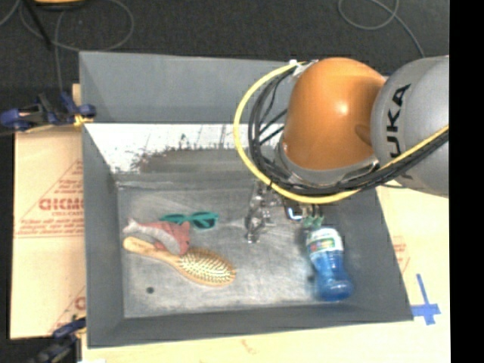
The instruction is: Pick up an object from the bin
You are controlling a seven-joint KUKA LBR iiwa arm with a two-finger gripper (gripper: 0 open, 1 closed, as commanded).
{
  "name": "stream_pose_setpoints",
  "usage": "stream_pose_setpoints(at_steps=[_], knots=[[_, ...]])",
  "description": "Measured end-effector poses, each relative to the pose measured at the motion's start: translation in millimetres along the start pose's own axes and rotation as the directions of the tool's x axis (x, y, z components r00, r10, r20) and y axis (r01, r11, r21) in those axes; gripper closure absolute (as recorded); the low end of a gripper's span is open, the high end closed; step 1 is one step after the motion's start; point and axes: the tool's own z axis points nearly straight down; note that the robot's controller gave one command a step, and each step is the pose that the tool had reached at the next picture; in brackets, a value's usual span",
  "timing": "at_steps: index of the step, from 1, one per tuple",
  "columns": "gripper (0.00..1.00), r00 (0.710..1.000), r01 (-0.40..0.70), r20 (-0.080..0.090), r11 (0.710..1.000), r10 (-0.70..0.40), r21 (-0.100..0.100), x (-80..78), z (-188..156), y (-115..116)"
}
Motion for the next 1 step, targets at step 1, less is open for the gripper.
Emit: stream_pose_setpoints(at_steps=[1], knots=[[0.00, 1.000, 0.021, -0.002, 1.000, -0.021, 0.000, 23.4, 111.7, -14.7]])
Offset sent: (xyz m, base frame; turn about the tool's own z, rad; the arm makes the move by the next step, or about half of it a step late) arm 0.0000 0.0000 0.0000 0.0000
